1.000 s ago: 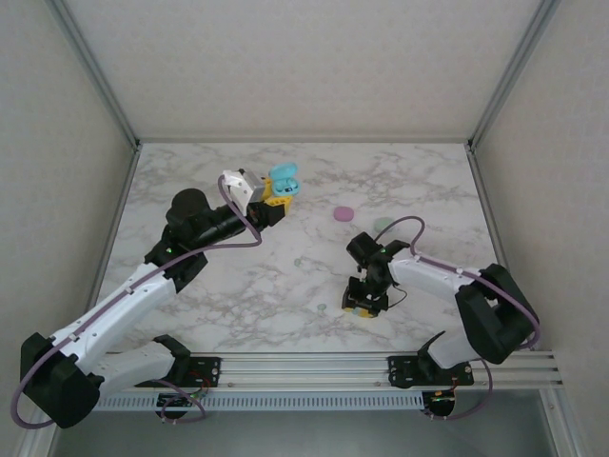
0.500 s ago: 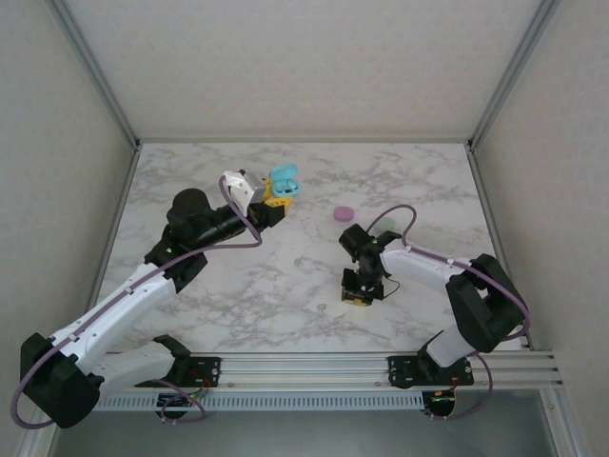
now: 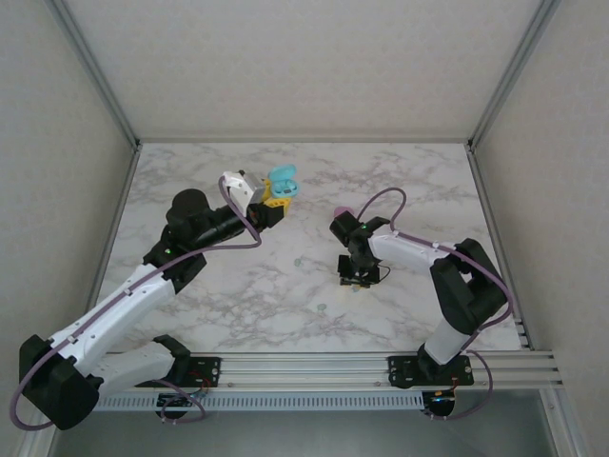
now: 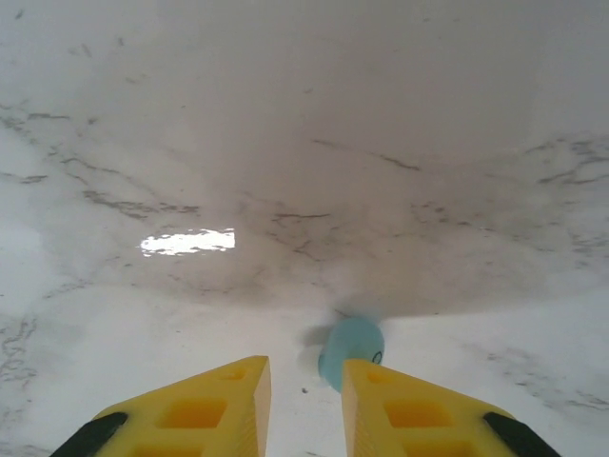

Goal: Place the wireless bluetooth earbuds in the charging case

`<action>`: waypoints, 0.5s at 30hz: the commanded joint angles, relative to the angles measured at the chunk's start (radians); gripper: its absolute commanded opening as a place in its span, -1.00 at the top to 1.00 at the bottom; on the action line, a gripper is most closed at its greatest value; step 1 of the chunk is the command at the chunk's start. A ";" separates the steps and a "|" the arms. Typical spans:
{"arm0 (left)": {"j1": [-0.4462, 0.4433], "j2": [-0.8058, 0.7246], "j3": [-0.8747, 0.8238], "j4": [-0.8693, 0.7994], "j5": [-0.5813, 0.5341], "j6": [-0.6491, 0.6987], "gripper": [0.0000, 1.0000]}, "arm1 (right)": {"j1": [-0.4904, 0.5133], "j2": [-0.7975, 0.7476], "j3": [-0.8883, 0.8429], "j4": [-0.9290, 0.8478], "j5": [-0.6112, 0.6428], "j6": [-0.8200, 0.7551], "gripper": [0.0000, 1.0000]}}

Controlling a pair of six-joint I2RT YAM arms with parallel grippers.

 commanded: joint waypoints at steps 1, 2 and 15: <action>-0.008 -0.023 -0.009 0.000 -0.016 0.014 0.44 | -0.010 -0.035 0.007 -0.055 0.055 -0.005 0.41; -0.008 -0.020 -0.009 0.002 -0.015 0.014 0.44 | -0.009 -0.042 0.006 -0.059 0.053 -0.004 0.40; -0.008 0.000 0.004 0.000 0.001 0.014 0.44 | -0.044 -0.081 -0.131 0.097 -0.075 0.104 0.19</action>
